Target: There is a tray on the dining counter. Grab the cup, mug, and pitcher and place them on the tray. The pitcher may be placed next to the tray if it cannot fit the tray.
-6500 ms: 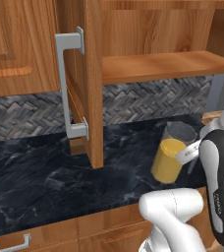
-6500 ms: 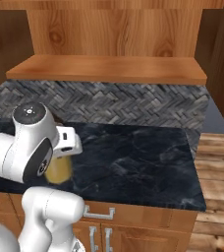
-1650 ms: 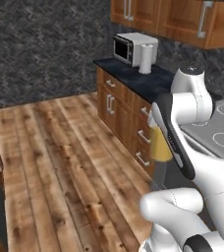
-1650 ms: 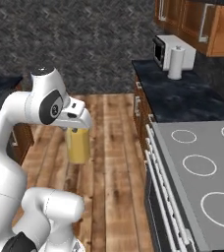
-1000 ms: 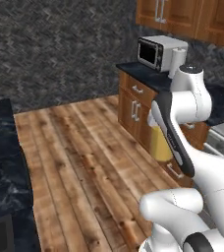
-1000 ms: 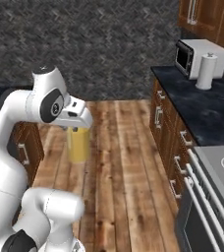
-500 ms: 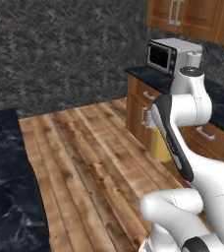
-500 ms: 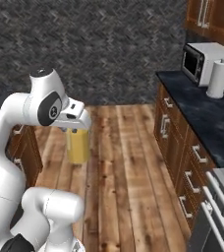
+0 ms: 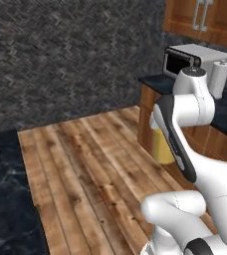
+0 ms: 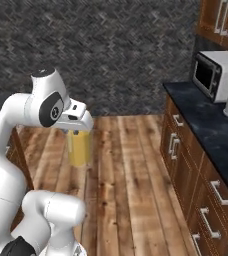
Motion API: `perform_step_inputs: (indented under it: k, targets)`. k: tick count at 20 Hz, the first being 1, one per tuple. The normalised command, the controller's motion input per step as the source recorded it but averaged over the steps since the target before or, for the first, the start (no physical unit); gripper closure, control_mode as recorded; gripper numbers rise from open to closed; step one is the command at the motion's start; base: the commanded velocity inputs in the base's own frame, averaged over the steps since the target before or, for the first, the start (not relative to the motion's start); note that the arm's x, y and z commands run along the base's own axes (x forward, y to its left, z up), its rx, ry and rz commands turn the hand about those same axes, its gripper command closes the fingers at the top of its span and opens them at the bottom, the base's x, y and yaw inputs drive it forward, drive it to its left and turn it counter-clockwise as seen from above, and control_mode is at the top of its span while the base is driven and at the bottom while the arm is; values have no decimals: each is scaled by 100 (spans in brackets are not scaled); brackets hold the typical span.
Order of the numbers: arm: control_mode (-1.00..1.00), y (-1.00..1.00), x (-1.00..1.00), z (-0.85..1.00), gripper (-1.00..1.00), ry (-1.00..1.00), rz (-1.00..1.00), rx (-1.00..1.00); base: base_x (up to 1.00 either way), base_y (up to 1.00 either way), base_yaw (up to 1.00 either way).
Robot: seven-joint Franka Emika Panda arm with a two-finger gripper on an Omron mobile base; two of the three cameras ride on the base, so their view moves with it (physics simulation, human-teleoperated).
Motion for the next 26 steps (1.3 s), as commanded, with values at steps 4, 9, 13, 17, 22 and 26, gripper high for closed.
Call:
perform_step_inputs:
  k: [4, 9, 13, 17, 22, 26]
  targets:
    - [100, 0, 0, 0, 100, 0, 0, 0, 100, -8, 0]
    - [100, 0, 0, 0, 100, 0, 0, 0, 100, -6, 0]
    - [100, 0, 0, 0, 100, 0, 0, 0, 100, -1, 0]
    - [100, 0, 0, 0, 100, 0, 0, 0, 100, 0, 0]
    - [100, 0, 0, 0, 100, 0, 0, 0, 100, 0, 0]
    - [100, 0, 0, 0, 100, 0, 0, 0, 100, 0, 0]
